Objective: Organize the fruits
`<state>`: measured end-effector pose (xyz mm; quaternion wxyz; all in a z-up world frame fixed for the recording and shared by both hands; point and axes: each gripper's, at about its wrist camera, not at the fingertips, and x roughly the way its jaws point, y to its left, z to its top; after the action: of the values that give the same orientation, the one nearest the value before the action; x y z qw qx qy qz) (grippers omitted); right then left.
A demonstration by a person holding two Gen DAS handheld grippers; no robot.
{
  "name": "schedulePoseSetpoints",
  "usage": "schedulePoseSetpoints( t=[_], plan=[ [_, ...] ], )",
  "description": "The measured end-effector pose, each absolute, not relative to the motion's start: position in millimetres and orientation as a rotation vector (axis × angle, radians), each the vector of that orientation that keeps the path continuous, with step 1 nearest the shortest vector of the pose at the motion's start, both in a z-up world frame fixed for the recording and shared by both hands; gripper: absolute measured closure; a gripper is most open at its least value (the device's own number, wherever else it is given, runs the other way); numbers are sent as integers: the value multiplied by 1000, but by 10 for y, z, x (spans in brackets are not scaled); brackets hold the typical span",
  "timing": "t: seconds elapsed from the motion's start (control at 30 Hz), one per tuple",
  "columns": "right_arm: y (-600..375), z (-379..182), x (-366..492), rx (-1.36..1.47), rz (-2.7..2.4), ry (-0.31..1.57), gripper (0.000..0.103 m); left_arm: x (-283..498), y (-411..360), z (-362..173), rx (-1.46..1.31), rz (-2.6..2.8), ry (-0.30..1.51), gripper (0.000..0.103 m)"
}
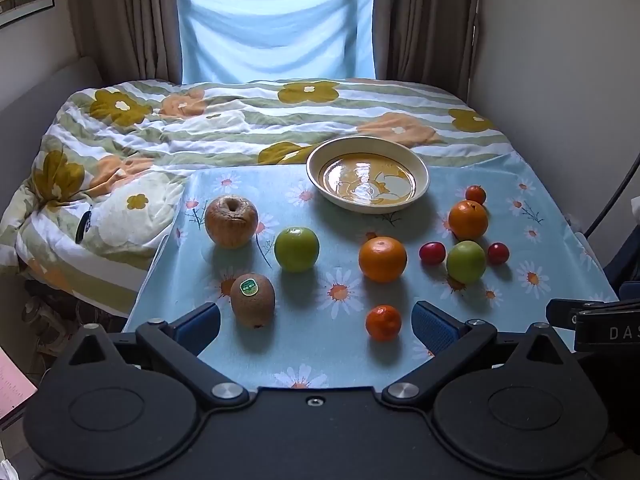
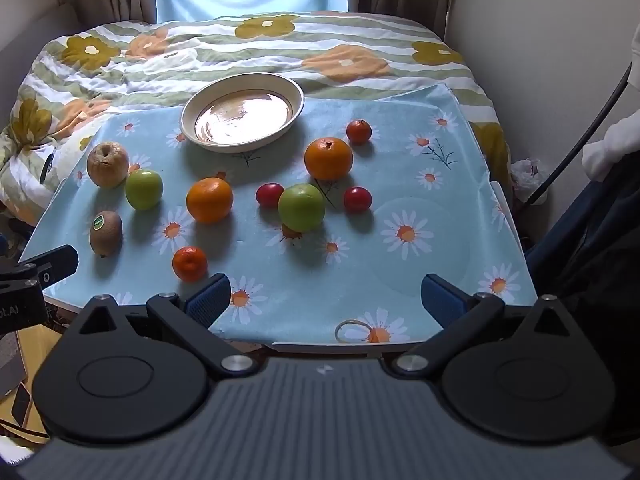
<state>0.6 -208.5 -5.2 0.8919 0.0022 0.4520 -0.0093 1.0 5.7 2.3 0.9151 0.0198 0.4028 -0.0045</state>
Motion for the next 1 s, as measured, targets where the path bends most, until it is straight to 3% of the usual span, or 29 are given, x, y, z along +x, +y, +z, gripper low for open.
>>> schedulePoseSetpoints(
  t=[1.0],
  plan=[
    [-2095,-68,-15,10,-16,936,0,-54,3,52,61,-13,800,0]
  ],
)
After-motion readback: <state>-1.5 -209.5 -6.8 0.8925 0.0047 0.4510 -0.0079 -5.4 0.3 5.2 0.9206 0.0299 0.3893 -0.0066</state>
